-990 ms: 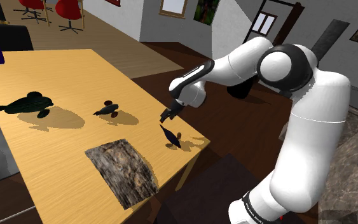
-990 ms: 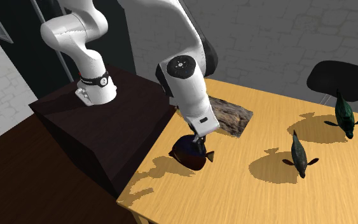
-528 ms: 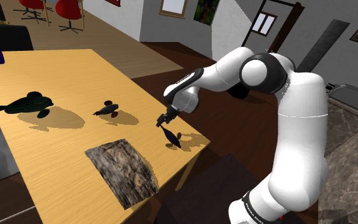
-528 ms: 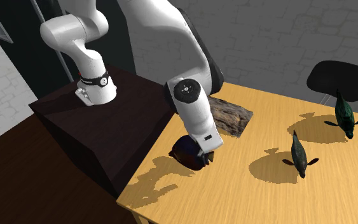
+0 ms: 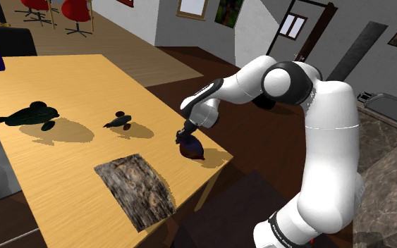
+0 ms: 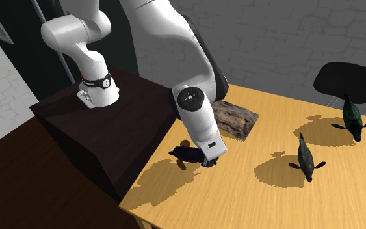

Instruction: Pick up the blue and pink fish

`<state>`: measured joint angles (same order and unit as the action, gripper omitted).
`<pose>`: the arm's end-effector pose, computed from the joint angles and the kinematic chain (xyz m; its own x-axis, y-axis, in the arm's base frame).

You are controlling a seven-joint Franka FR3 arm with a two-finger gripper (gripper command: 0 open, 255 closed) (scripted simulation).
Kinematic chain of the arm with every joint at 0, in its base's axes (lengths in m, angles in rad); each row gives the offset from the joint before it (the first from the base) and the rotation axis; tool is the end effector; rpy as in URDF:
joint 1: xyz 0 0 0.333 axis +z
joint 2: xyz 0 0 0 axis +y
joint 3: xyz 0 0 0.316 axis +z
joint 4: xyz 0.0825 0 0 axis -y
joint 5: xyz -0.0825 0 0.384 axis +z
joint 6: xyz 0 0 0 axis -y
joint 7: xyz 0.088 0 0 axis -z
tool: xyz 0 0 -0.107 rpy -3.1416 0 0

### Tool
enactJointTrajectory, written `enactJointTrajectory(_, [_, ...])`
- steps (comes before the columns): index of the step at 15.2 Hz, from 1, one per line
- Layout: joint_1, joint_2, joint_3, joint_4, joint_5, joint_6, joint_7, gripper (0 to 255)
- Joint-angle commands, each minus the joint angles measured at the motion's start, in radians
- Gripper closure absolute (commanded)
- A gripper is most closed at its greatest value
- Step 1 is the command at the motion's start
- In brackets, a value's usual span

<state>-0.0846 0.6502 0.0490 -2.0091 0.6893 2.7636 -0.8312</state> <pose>0.5968 -0.0482 0.1306 0.9663 0.1211 0.2273 0.1727 -0.9595 -0.2228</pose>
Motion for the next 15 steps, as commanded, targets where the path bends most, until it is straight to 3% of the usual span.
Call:
enactJointTrajectory(1, [0.0, 0.001, 0.0, -0.001, 0.0, 0.0, 0.0, 255])
enactJointTrajectory(7, [0.0, 0.002, -0.001, 0.001, -0.001, -0.001, 0.0, 255])
enactJointTrajectory(15, [0.026, -0.097, -0.038, -0.035, -0.042, -0.064, 0.055, 255])
